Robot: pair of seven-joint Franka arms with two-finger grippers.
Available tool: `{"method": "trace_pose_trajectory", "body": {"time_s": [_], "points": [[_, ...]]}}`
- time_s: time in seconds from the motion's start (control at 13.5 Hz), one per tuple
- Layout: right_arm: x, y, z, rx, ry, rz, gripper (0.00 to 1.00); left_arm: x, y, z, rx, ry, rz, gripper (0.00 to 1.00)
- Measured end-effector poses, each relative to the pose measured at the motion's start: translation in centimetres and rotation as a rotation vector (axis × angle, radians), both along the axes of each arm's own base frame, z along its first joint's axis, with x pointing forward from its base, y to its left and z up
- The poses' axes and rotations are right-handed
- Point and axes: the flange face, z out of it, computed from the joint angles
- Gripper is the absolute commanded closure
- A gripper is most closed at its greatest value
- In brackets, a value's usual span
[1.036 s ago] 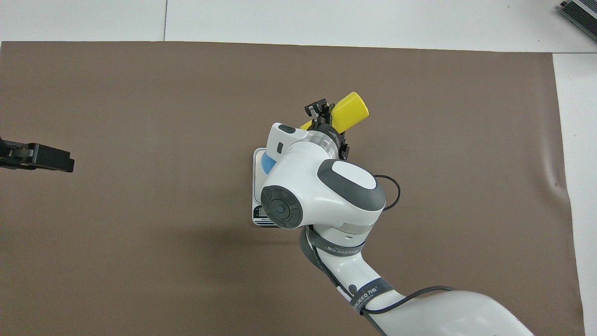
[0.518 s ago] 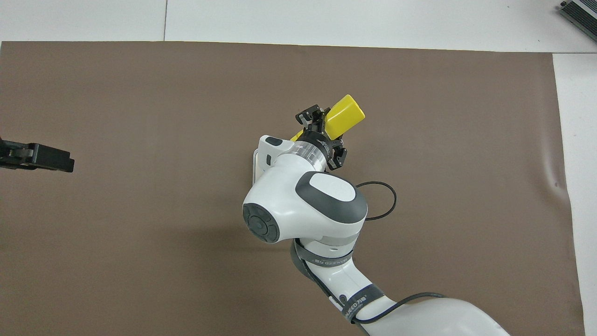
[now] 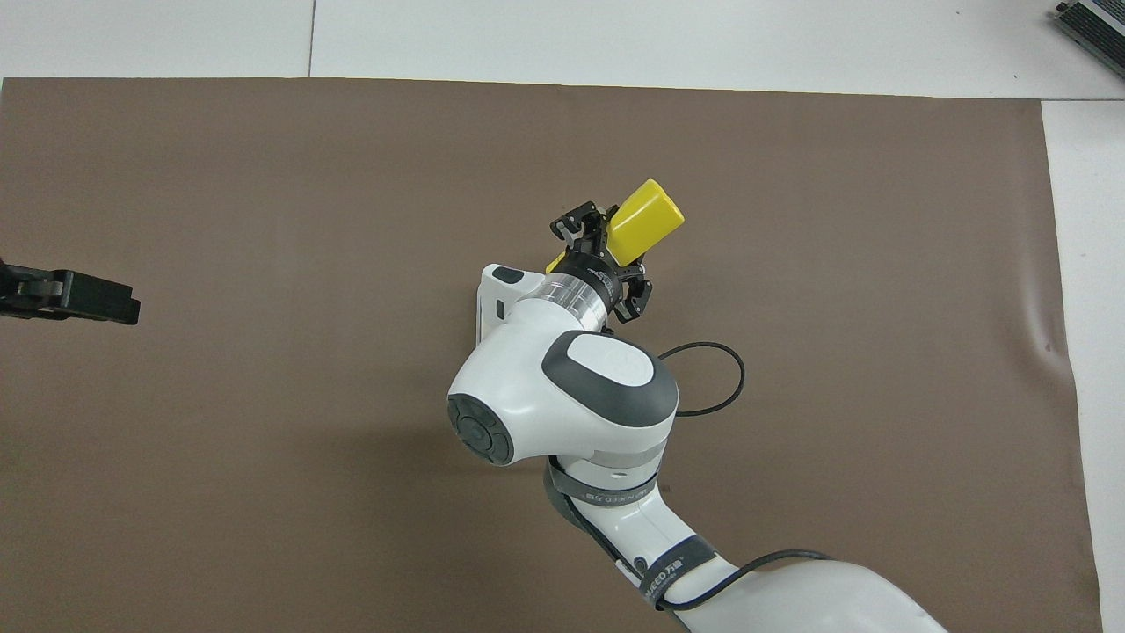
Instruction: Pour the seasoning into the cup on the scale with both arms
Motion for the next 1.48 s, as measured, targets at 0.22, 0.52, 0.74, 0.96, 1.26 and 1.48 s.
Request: {"method": "trace_pose_trajectory", "body": {"time_s": [0.22, 0.52, 0.74, 0.96, 1.26, 1.48], "points": [[0.0, 0.1, 0.0, -0.003, -0.001, 0.002, 1.0, 0.0, 0.0, 0.0, 0.0, 0.0, 0.0, 0.0], [0.0, 0.1, 0.0, 0.007, -0.008, -0.007, 1.0, 0.0, 0.0, 0.0, 0.0, 0.0, 0.0, 0.0], [0.0, 0.0, -0.2, 0.026, -0.02, -0.028, 1.0, 0.0, 0.0, 0.0, 0.0, 0.0, 0.0, 0.0], [0.1, -0.1, -0.3, 0.074, -0.049, -0.075, 1.0, 0.0, 0.0, 0.0, 0.0, 0.0, 0.0, 0.0], [0.1, -0.4, 0.5, 0.17, -0.031, -0.15, 1.0, 0.0, 0.0, 0.0, 0.0, 0.0, 0.0, 0.0], [1.0, -2.5, 3.2, 0.314, -0.012, -0.206, 1.0, 0.0, 0.0, 0.0, 0.0, 0.0, 0.0, 0.0]]}}
